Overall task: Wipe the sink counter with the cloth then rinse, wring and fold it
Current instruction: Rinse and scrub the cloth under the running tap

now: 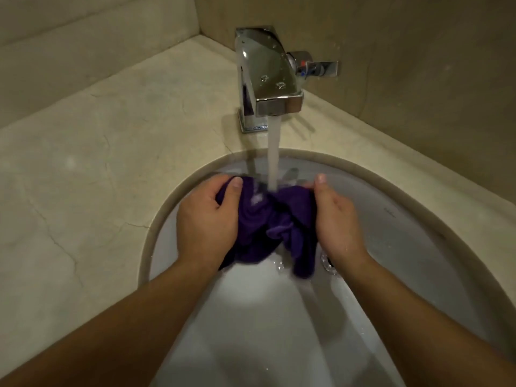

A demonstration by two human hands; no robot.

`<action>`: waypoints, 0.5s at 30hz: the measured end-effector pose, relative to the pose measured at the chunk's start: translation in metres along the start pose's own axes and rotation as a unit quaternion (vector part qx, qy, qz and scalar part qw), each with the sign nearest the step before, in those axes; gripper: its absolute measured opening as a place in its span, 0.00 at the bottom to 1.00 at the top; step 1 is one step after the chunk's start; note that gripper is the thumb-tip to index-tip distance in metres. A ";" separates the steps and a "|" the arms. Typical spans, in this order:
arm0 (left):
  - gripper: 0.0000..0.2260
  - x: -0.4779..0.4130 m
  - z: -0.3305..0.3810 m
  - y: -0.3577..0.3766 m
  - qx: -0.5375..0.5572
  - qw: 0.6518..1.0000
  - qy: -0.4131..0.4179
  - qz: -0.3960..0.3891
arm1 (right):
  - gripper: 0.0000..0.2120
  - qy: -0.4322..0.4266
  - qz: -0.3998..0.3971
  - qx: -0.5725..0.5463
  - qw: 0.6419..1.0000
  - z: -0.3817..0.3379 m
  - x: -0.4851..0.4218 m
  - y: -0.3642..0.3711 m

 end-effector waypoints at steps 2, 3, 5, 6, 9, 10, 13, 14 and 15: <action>0.12 0.002 -0.001 0.004 -0.030 0.999 0.017 -0.002 | 0.22 -0.066 0.016 0.075 0.995 0.013 0.004 0.002; 0.13 0.005 -0.002 0.007 -0.060 0.997 0.040 -0.014 | 0.24 -0.091 0.026 0.112 0.989 0.022 0.008 0.004; 0.15 0.012 -0.004 0.018 -0.148 0.982 0.107 -0.051 | 0.27 -0.094 0.009 0.145 0.985 0.038 0.015 0.011; 0.17 0.015 -0.005 0.025 -0.190 0.970 0.136 -0.071 | 0.30 -0.085 -0.012 0.155 0.984 0.045 0.018 0.016; 0.22 0.020 -0.010 0.041 -0.267 0.943 0.158 -0.118 | 0.34 -0.088 -0.023 0.165 0.982 0.051 0.017 0.033; 0.24 0.022 -0.012 0.044 -0.268 0.943 0.156 -0.118 | 0.34 -0.098 -0.012 0.155 0.983 0.047 0.016 0.039; 0.28 0.024 -0.021 0.051 -0.242 0.961 0.113 -0.077 | 0.32 -0.109 0.004 0.128 0.986 0.039 0.011 0.056; 0.28 0.023 -0.024 0.054 -0.248 0.962 0.099 -0.063 | 0.32 -0.107 0.010 0.127 0.986 0.040 0.009 0.061; 0.27 0.023 -0.026 0.057 -0.263 0.959 0.091 -0.057 | 0.32 -0.105 0.019 0.131 0.986 0.042 0.007 0.065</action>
Point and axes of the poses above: each hand's wrist, its own x-axis away from the middle knuckle, its own y-axis out of the palm, z = x × y, the point moved 1 cm from there along -x, towards the middle knuckle, and after that the axes turned 2 degrees about y, right-handed, at the moved point
